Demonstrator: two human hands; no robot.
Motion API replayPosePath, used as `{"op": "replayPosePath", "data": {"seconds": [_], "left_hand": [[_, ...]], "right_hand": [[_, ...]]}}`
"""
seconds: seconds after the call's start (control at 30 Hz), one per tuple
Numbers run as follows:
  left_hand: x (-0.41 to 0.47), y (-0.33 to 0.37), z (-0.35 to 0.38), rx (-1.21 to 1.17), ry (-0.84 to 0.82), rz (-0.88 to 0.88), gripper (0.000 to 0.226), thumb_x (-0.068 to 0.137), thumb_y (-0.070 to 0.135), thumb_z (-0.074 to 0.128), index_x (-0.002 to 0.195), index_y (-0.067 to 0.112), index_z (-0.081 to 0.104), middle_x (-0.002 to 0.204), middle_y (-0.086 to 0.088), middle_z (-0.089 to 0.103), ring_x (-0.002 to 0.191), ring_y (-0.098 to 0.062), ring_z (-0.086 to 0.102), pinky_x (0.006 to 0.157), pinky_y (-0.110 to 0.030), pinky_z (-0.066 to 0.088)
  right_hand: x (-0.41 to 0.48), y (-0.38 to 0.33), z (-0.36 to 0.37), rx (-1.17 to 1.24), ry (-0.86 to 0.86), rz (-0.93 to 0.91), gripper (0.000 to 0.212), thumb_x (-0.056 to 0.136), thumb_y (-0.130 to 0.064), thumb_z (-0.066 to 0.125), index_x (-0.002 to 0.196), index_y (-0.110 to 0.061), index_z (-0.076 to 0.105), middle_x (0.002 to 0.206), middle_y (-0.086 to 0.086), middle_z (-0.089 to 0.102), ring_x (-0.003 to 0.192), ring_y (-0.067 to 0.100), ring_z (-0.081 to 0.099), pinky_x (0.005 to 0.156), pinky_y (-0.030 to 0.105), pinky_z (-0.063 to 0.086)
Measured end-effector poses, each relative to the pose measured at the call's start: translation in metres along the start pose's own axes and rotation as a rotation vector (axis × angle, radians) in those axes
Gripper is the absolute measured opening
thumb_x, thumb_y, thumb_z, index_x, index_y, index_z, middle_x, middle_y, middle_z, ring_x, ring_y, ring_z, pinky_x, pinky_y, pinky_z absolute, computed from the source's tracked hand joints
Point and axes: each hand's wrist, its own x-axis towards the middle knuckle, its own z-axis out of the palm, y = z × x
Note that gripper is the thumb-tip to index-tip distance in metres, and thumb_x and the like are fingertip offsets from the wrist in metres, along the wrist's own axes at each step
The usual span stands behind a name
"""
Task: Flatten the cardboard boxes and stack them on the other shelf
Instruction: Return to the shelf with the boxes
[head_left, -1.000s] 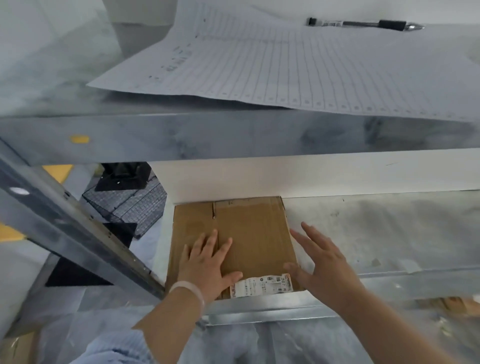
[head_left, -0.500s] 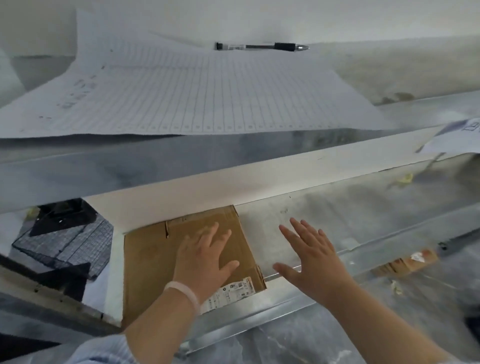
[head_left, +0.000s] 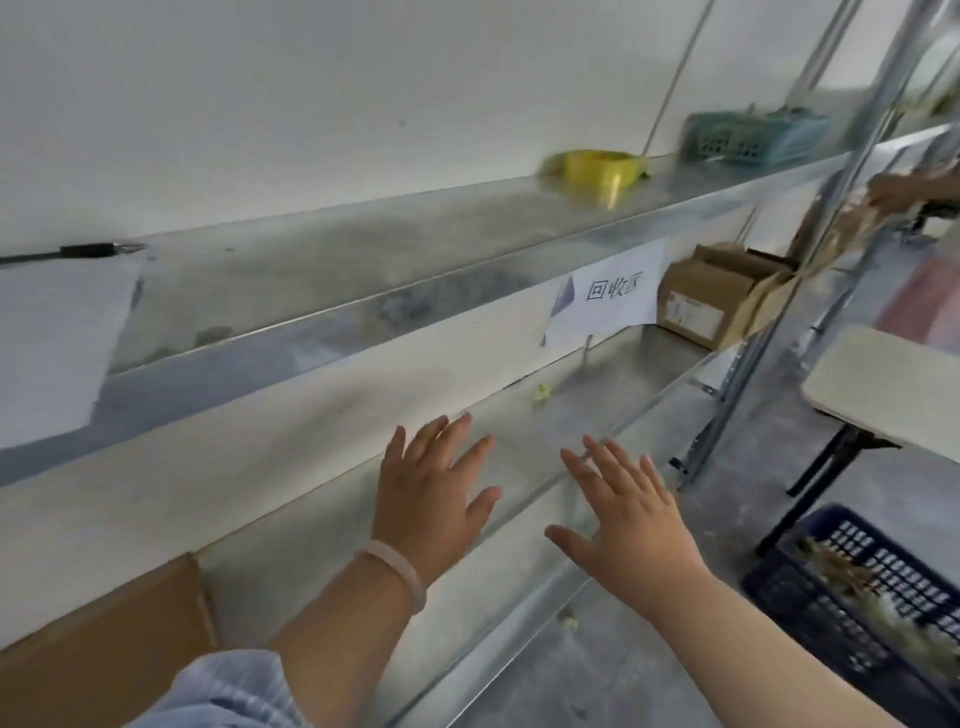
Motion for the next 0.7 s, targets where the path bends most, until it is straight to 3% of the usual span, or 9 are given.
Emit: {"op": "replayPosePath", "data": {"seconds": [0.2, 0.37, 0.5, 0.7], "left_hand": [[0.089, 0.126, 0.044, -0.095, 0.047, 0.127, 0.053, 0.085, 0.052, 0.055, 0.133, 0.028, 0.056, 0.143, -0.001, 0.048, 0.126, -0.026, 0.048, 0.105, -0.051, 0.036], [0.155, 0.223, 0.075, -0.158, 0.04, 0.21, 0.057, 0.081, 0.05, 0.061, 0.132, 0.025, 0.057, 0.138, -0.004, 0.053, 0.12, -0.028, 0.053, 0.099, -0.049, 0.042], [0.198, 0.271, 0.098, -0.192, 0.041, 0.241, 0.057, 0.082, 0.054, 0.056, 0.132, 0.026, 0.055, 0.135, -0.004, 0.054, 0.115, -0.029, 0.054, 0.092, -0.048, 0.048], [0.264, 0.306, 0.149, -0.237, 0.007, 0.268, 0.06, 0.086, 0.057, 0.044, 0.137, 0.027, 0.048, 0.137, -0.003, 0.051, 0.121, -0.027, 0.051, 0.095, -0.05, 0.046]], "right_hand": [[-0.013, 0.14, -0.041, -0.01, 0.043, 0.136, 0.081, 0.085, -0.074, 0.03, 0.153, -0.04, 0.001, 0.161, -0.01, -0.008, 0.143, 0.006, -0.02, 0.117, 0.036, -0.016], [-0.019, 0.244, -0.078, -0.049, 0.072, 0.233, 0.078, 0.09, -0.071, 0.031, 0.153, -0.038, -0.002, 0.162, -0.008, -0.009, 0.147, 0.011, -0.016, 0.12, 0.037, -0.01], [-0.015, 0.301, -0.087, -0.049, 0.082, 0.29, 0.079, 0.087, -0.072, 0.025, 0.153, -0.038, -0.003, 0.161, -0.011, -0.012, 0.145, 0.009, -0.019, 0.12, 0.038, -0.009], [0.018, 0.371, -0.066, -0.045, 0.058, 0.358, 0.081, 0.086, -0.074, 0.023, 0.152, -0.04, -0.008, 0.16, -0.012, -0.015, 0.144, 0.007, -0.022, 0.12, 0.038, -0.01]]}}
